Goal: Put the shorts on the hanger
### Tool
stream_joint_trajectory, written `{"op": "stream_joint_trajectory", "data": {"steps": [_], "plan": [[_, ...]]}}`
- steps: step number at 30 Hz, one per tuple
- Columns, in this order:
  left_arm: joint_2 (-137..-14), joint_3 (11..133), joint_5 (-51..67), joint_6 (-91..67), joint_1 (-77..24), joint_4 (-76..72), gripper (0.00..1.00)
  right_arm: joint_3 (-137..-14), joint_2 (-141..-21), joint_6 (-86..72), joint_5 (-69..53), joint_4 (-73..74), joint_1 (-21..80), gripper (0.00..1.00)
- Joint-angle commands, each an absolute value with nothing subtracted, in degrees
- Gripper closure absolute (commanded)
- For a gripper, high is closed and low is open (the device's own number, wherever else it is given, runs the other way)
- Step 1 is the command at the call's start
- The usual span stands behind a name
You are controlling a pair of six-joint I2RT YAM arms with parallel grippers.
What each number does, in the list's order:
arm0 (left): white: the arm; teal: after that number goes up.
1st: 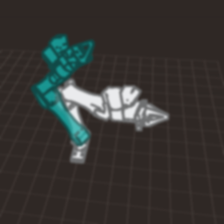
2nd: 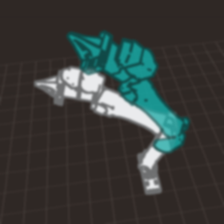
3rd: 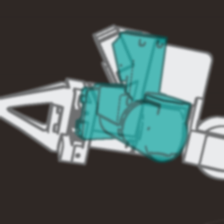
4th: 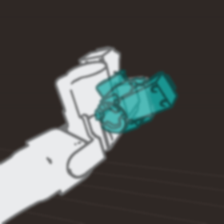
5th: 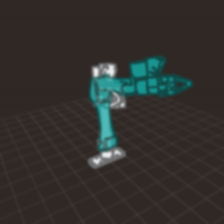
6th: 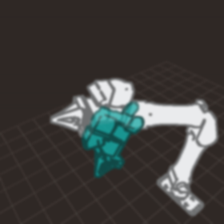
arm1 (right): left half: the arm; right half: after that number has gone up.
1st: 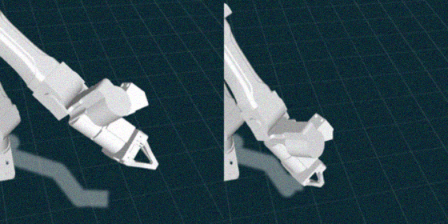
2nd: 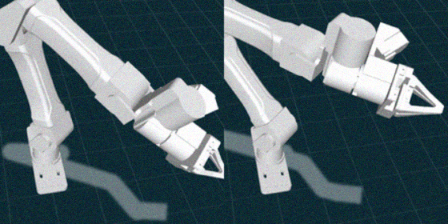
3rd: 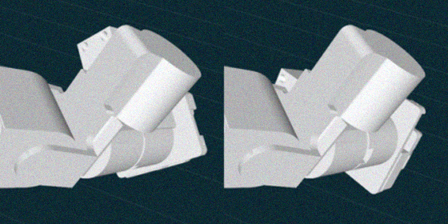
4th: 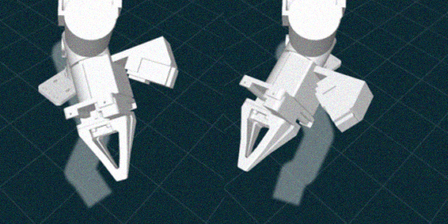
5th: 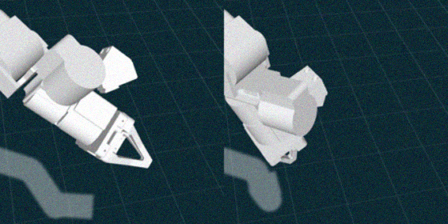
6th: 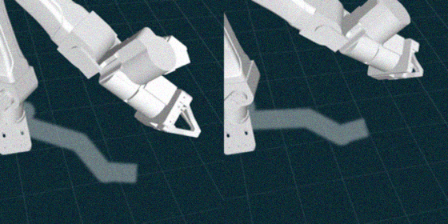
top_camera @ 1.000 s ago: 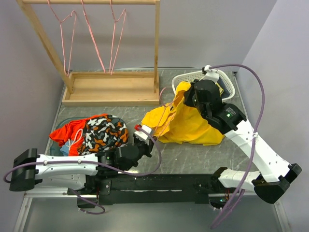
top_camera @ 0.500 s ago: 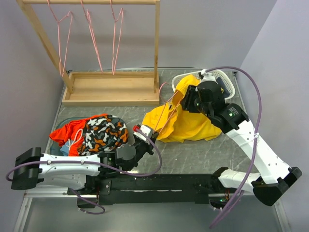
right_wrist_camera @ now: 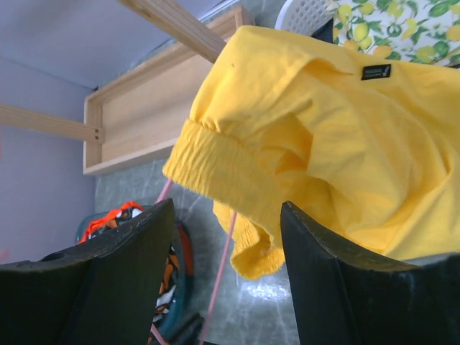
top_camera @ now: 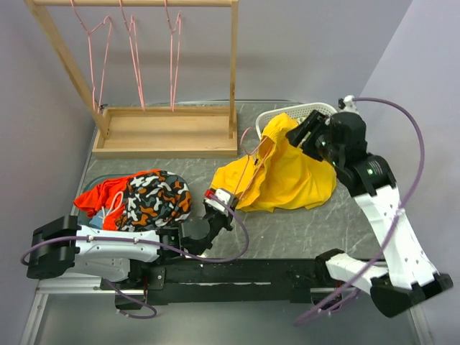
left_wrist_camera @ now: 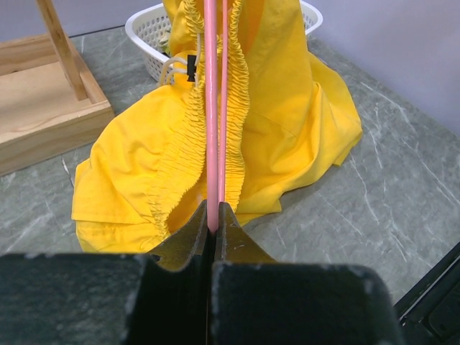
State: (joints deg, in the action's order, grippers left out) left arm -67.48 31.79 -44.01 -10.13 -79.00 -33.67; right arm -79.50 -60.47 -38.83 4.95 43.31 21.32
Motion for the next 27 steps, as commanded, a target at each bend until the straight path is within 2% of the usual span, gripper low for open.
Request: {"op": "stream_joint_trajectory", "data": {"steps": [1,7,13,16,17,18,20,23,27], "plan": [[-68.38,33.66,-43.86,-9.32,-79.37,-39.11,0.99,-82.79,-66.00,-43.06,-0.27,40.87,19.69,0.31],[-70.57,34.89,-44.30,-8.09,-80.15,-38.93,0.99,-85.96,-72.68,-47.37,2.45,44.03,18.81,0.30],[-73.82,36.21,-45.53,-5.10,-81.65,-39.99,0.99,-81.83,-73.57,-51.24,5.18,43.42,18.19,0.33],[-77.15,37.88,-47.37,-2.73,-82.70,-40.60,0.99,-80.07,-73.56,-50.71,4.66,42.80,18.02,0.48],[-77.69,38.66,-47.63,-2.29,-82.71,-40.78,0.99,-79.02,-73.48,-50.36,4.22,42.80,18.02,0.57],[-78.22,38.85,-47.98,-2.02,-82.71,-41.22,0.99,-78.23,-73.13,-50.19,3.87,42.72,18.02,0.61],[-79.45,39.46,-48.60,-1.32,-82.71,-42.97,0.99,-75.17,-71.81,-49.92,3.34,42.02,18.02,0.67],[-80.68,40.34,-48.51,-1.49,-82.44,-43.51,0.99,-70.42,-68.74,-49.57,2.73,40.61,18.10,0.70],[-82.09,41.57,-48.43,-3.25,-81.91,-41.85,0.99,-65.31,-64.87,-49.13,2.55,39.46,18.02,0.81]]}}
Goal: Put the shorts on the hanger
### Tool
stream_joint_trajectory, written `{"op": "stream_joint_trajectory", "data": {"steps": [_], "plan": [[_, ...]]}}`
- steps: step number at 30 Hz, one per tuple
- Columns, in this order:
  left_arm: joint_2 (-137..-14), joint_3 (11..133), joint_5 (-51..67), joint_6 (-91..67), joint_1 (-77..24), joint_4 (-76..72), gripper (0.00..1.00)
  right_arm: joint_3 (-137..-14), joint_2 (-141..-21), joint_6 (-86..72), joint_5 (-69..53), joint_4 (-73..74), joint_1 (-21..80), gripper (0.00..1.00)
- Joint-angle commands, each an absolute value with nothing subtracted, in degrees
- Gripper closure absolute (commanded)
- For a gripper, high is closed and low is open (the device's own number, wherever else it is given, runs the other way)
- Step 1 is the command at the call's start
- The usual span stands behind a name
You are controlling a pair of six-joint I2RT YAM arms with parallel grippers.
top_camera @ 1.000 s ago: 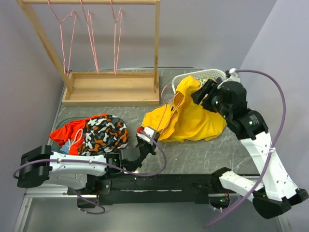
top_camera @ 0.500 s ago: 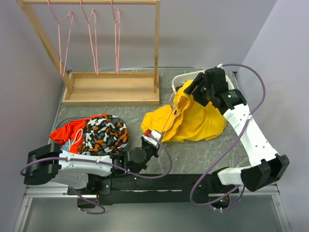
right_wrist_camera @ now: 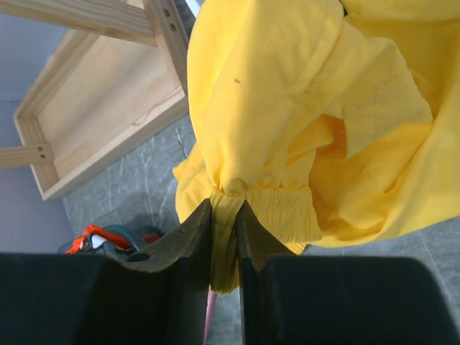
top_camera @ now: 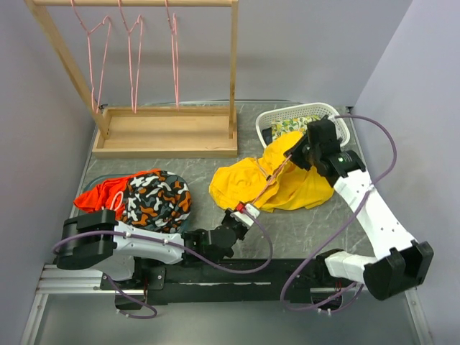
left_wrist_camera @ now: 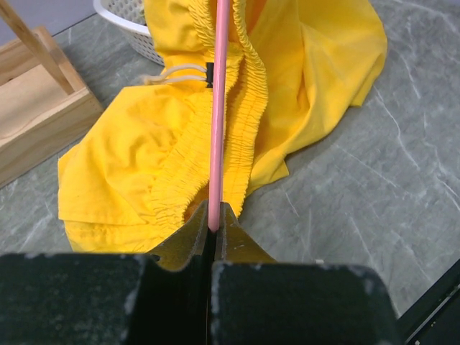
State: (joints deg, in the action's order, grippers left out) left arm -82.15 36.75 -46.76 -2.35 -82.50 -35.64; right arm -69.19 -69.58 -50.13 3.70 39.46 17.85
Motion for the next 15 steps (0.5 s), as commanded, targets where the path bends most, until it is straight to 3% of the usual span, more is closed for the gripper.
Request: {"op": "stream_joint_trajectory", "data": {"steps": [1,5,7,9,12,15], "plan": [[-82.35,41.83,-48.08,-4.73,-81.74,-40.97,0.97,-63.74,-63.82,-48.96,2.46,38.94,17.93,0.83],[-81.92,42.10,-45.53,-8.69,-80.77,-38.59,0.91,-61.35,-62.67,-48.51,1.67,38.58,17.84,1.00],[-81.04,42.19,-44.13,-10.97,-80.51,-36.14,0.78,-60.30,-62.14,-48.34,1.84,37.97,17.93,1.00],[-79.90,42.01,-42.20,-12.82,-80.51,-33.94,0.55,-59.77,-61.53,-47.82,1.85,37.18,17.49,1.00],[-75.95,40.44,-39.03,-16.95,-80.51,-29.37,0.38,-58.63,-60.30,-47.81,1.58,36.21,16.79,1.00],[-70.15,37.89,-35.43,-21.70,-80.51,-23.84,0.31,-57.83,-59.06,-47.02,0.61,34.28,16.61,1.00]]}}
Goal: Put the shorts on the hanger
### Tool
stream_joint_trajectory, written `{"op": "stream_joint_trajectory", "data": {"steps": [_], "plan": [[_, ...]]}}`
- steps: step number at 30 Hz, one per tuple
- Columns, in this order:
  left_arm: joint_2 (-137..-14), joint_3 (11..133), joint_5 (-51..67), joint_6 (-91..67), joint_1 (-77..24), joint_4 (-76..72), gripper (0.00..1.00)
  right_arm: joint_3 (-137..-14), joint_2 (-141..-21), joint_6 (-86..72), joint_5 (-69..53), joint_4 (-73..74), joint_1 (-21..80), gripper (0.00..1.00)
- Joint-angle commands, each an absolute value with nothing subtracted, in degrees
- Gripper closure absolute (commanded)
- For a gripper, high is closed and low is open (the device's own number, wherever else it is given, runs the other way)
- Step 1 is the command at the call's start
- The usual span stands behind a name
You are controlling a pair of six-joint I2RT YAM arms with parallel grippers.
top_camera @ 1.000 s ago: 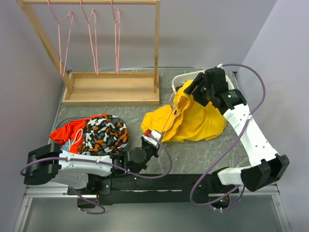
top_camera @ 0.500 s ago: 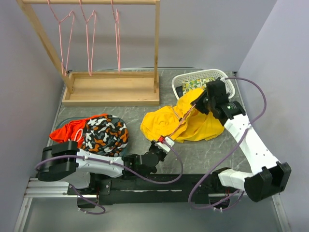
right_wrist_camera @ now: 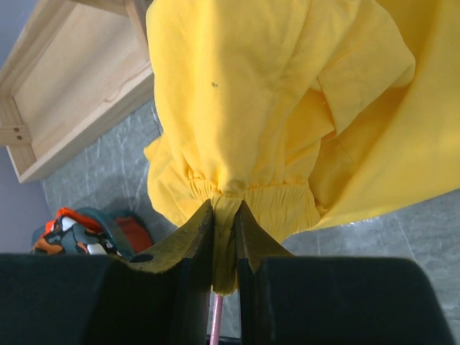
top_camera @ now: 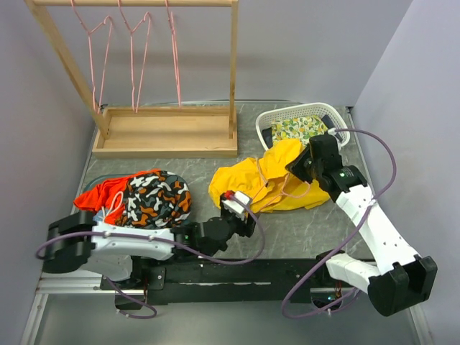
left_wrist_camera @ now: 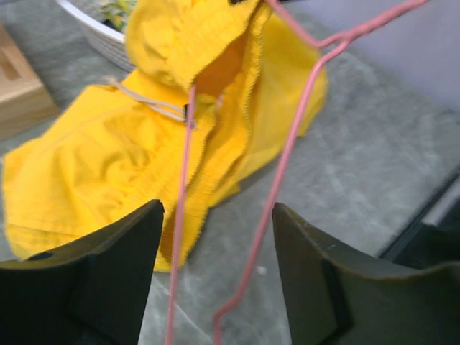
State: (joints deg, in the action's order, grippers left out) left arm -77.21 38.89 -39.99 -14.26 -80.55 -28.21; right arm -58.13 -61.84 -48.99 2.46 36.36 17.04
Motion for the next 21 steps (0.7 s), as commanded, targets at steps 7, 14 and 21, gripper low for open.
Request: {"op": "stream_joint_trajectory", "data": {"steps": [7,14,21], "plan": [[-58.80,34.54,-33.40,-32.16,-79.45,-12.49,0.25,-58.71,-56.96,-42.11,-0.52,33.22,16.52,1.00],[-75.83,50.26,-27.15,-36.30,-71.20,8.59,0.44,-57.40,-53.79,-39.64,-4.13,32.52,16.61,1.00],[-89.99,61.78,-31.81,-37.26,-69.43,22.14,0.45,-55.11,-50.80,-41.48,-3.87,30.76,16.52,1.00]]}}
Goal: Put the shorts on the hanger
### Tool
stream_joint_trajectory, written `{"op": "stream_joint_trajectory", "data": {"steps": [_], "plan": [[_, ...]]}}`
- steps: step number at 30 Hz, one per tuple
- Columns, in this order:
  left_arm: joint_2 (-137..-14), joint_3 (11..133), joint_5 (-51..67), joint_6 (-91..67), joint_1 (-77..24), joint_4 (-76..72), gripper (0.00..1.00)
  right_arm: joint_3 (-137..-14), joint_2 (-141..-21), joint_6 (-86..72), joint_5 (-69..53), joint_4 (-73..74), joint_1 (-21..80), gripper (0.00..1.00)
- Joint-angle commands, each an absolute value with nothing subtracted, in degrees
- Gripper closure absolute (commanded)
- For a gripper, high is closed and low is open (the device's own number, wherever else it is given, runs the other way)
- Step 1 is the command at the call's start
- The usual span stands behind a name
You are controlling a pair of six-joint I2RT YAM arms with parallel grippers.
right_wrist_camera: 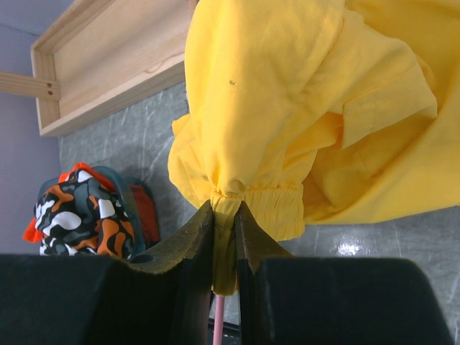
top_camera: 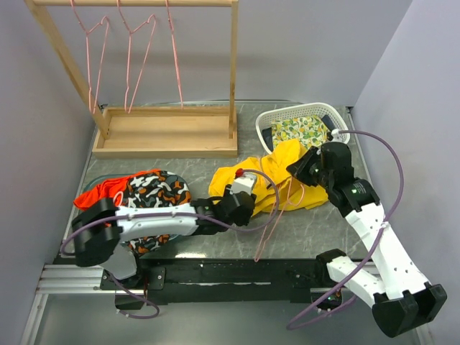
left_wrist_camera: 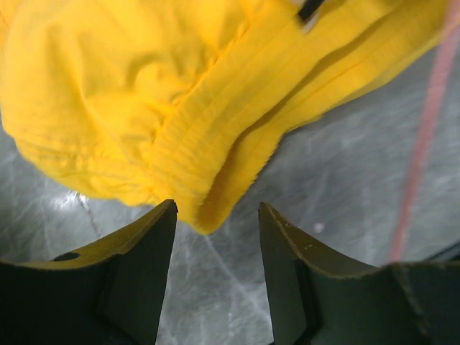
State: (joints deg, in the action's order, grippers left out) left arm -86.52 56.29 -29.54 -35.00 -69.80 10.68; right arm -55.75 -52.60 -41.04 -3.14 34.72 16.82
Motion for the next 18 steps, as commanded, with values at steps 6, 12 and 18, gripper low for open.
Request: {"op": "stream_joint_trajectory", "data": {"steps": [6,12,18], "plan": [[-93.60,62.49,-30.94,-36.74,-69.08,22.68,0.42,-54.49,-49.75,-43.68,-2.73,30.15,16.52,1.00],[-96.15,62.32,-32.34,-37.00,-67.42,21.54,0.42,-53.70,-49.48,-45.79,-2.37,29.01,16.52,1.00],[-95.54,58.72,-30.95,-38.14,-63.73,14.86,0.70,-53.09,-48.61,-48.78,-1.32,27.51,16.52,1.00]]}}
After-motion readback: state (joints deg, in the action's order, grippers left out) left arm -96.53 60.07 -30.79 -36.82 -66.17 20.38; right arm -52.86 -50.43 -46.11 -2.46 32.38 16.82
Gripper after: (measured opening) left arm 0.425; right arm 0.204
